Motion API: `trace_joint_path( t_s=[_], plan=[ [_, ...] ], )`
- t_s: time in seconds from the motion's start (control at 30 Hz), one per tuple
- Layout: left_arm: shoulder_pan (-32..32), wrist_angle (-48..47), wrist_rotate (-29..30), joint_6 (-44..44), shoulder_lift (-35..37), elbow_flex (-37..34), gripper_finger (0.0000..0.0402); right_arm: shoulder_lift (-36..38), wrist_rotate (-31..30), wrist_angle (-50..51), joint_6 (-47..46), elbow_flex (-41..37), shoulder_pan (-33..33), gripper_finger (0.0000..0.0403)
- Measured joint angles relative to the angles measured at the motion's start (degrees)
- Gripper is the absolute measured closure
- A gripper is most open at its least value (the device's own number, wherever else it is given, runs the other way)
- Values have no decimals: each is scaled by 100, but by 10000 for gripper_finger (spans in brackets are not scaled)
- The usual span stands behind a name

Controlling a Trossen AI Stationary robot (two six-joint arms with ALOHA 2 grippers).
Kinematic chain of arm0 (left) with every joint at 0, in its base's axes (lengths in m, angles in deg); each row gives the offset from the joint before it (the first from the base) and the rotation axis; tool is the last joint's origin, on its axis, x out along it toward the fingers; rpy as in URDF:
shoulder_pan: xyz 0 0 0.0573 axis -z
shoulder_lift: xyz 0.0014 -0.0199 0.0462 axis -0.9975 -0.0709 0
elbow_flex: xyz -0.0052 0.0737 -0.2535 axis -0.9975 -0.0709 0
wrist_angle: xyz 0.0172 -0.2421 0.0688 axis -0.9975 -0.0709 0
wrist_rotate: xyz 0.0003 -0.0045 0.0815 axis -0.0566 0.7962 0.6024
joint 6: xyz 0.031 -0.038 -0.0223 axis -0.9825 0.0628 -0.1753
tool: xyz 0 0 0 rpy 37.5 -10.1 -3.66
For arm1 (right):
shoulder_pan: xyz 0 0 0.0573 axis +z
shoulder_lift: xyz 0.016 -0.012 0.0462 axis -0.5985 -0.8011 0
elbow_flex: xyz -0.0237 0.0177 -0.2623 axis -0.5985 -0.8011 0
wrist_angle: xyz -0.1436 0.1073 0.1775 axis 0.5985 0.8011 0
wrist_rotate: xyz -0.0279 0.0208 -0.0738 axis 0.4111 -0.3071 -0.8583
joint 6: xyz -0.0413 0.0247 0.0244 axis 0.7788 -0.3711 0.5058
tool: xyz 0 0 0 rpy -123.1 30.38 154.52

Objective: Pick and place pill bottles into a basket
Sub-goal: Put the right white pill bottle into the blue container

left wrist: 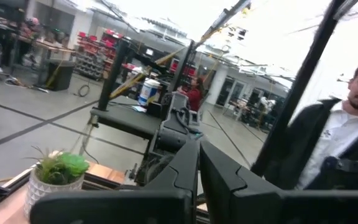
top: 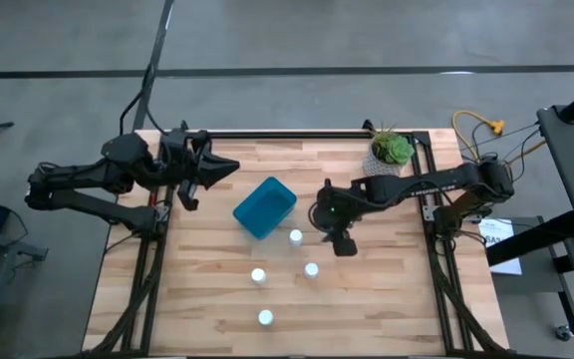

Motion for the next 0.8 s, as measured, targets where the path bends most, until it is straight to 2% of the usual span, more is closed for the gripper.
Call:
trace_joint_path(
  t_s=[0.33, 0.8],
  plan=[
    [-2, 3, 979, 0, 220, 0, 402, 7, -85, -348, 163, 501, -434, 254],
    [-2, -3, 1159, 30, 207, -24, 402, -170, -191, -709, 196, 669, -1032, 255]
  ],
)
